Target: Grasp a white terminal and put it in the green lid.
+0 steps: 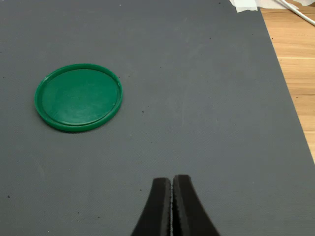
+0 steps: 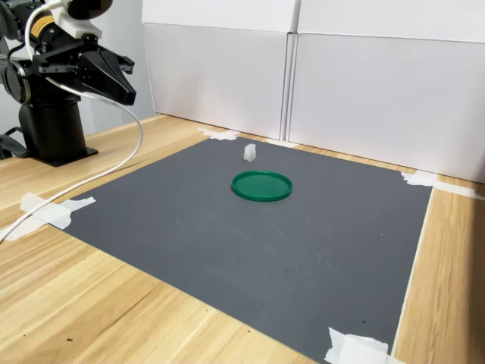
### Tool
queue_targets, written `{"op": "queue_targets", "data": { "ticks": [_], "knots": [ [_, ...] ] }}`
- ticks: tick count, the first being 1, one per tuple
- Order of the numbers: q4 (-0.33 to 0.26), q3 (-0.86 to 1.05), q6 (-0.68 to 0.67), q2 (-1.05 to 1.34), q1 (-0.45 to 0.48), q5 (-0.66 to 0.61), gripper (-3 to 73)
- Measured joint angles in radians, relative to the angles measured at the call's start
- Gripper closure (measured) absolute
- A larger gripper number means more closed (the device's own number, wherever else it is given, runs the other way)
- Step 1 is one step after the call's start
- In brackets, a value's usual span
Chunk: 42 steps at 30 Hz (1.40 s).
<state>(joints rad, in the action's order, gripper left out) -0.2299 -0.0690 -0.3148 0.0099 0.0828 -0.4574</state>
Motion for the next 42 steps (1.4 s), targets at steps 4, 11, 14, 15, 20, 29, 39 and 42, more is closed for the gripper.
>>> {"op": "queue_targets", "data": {
  "ticks": [4, 11, 14, 15, 20, 29, 39, 42],
  "knots": [
    [0.0, 0.0, -0.053, 0.0, 0.0, -0.002, 71.0],
    [0.0, -0.034, -0.212, -0.052, 0.0, -0.019, 71.0],
    [0.0, -0.084, -0.255, -0.118, 0.0, -0.019, 71.0],
    [0.0, -0.106, -0.262, -0.143, 0.0, -0.019, 71.0],
    [-0.003, -0.236, -0.286, -0.277, 0.0, -0.035, 71.0],
    [-0.106, -0.493, -0.43, -0.541, 0.0, -0.298, 71.0],
    [-0.197, -0.761, -0.617, -0.779, -0.003, -0.443, 71.0],
    [-0.196, -0.838, -0.65, -0.848, -0.042, -0.502, 71.0]
  ]
}}
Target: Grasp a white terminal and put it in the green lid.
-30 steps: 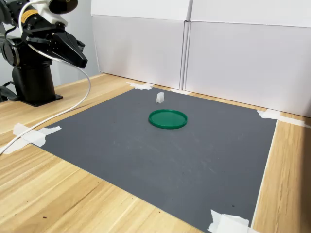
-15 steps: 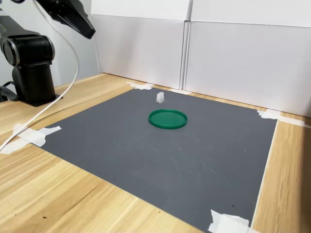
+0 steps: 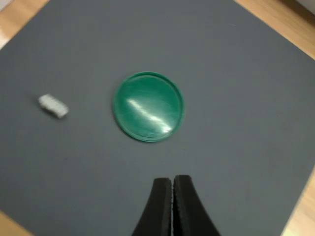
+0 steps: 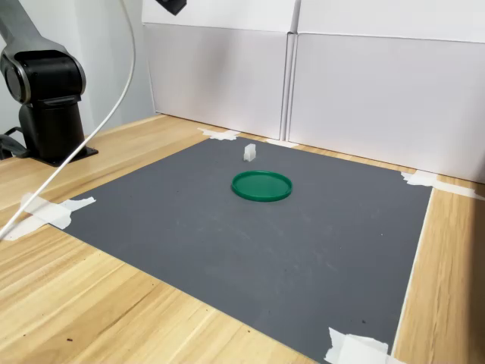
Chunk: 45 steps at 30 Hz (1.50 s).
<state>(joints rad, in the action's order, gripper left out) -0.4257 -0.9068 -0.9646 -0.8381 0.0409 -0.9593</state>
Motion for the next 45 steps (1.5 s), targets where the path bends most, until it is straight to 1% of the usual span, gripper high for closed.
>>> {"op": "queue_targets", "data": {
  "ticks": [2, 5, 8, 14, 17, 20, 24, 26, 28, 31, 32, 39, 42, 43, 45],
  "knots": [
    [0.007, -0.043, -0.003, -0.048, -0.039, -0.043, 71.0],
    [0.036, -0.106, 0.021, -0.111, -0.095, -0.104, 71.0],
    [0.082, -0.159, 0.057, -0.17, -0.162, -0.144, 71.0],
    [0.207, -0.241, 0.123, -0.279, -0.347, -0.205, 71.0],
    [0.238, -0.254, 0.135, -0.33, -0.42, -0.219, 71.0],
    [0.242, -0.254, 0.137, -0.37, -0.464, -0.225, 71.0],
    [0.22, -0.256, 0.134, -0.407, -0.479, -0.225, 70.8],
    [0.211, -0.256, 0.116, -0.42, -0.479, -0.224, 69.5],
    [0.207, -0.256, 0.106, -0.43, -0.479, -0.222, 66.5],
    [0.206, -0.256, 0.103, -0.439, -0.48, -0.202, 58.2],
    [0.206, -0.256, 0.103, -0.441, -0.48, -0.192, 54.0],
    [0.206, -0.256, 0.109, -0.442, -0.48, -0.144, 15.3],
    [0.205, -0.256, 0.109, -0.442, -0.48, -0.144, 4.4],
    [0.205, -0.256, 0.109, -0.442, -0.48, -0.144, 1.9],
    [0.205, -0.256, 0.105, -0.442, -0.48, -0.148, -0.4]
  ]
}}
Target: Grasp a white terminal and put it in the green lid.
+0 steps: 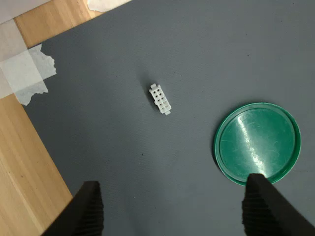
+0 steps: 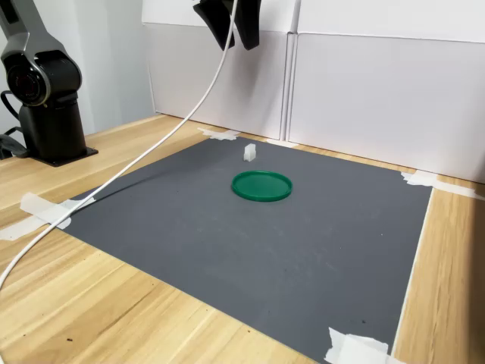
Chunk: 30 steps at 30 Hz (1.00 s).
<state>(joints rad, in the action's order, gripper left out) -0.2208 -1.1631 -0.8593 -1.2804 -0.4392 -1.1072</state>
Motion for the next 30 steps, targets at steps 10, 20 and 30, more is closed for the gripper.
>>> {"op": "queue_targets", "data": {
  "ticks": [10, 20, 30],
  "knots": [
    [-0.07, 0.0, -0.003, -0.005, 0.0, 0.007, -2.1],
    [-0.049, 0.018, 0.05, -0.088, 0.0, 0.14, -2.0],
    [-0.052, 0.206, -0.03, -0.091, 0.0, 0.287, -0.7]
  ]
}}
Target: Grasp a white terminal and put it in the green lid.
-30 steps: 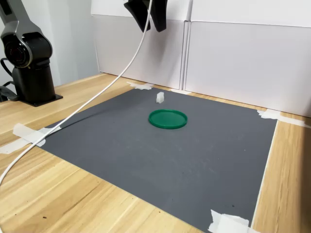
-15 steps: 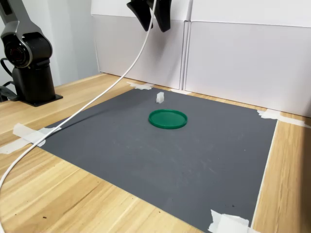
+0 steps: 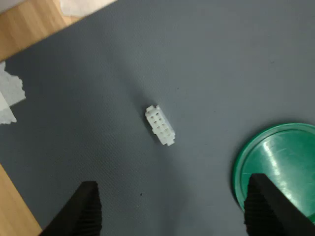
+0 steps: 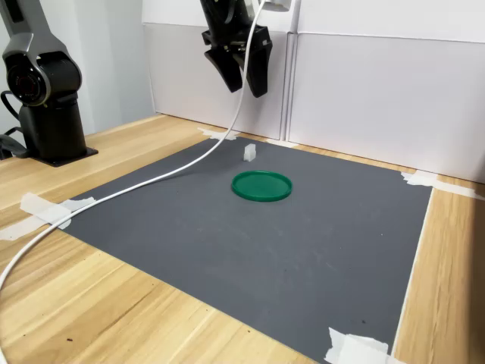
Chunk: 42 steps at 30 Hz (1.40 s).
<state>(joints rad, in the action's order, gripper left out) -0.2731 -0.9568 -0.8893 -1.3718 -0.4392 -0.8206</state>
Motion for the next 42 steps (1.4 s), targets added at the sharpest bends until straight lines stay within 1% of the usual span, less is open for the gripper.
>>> {"op": "queue_targets", "data": {
  "ticks": [4, 6, 8, 10, 13, 18, 25, 31, 39, 42],
  "knots": [
    [0.002, 0.027, -0.019, -0.011, -0.006, 0.026, -0.7],
    [0.027, 0.029, -0.015, -0.025, -0.028, 0.033, -0.7],
    [0.063, 0.029, 0.022, -0.046, -0.061, 0.035, -0.7],
    [0.086, 0.03, 0.064, -0.069, -0.083, 0.036, -0.7],
    [0.103, 0.03, 0.089, -0.101, -0.09, 0.045, -0.5],
    [0.132, 0.03, 0.094, -0.152, -0.09, 0.097, 1.2],
    [0.134, 0.03, 0.094, -0.21, -0.09, 0.118, 1.2],
    [0.097, 0.03, 0.079, -0.247, -0.09, 0.142, 1.4],
    [0.092, 0.03, 0.079, -0.279, -0.09, 0.169, 1.4],
    [0.087, 0.03, 0.079, -0.279, -0.09, 0.183, 2.7]
  ]
}}
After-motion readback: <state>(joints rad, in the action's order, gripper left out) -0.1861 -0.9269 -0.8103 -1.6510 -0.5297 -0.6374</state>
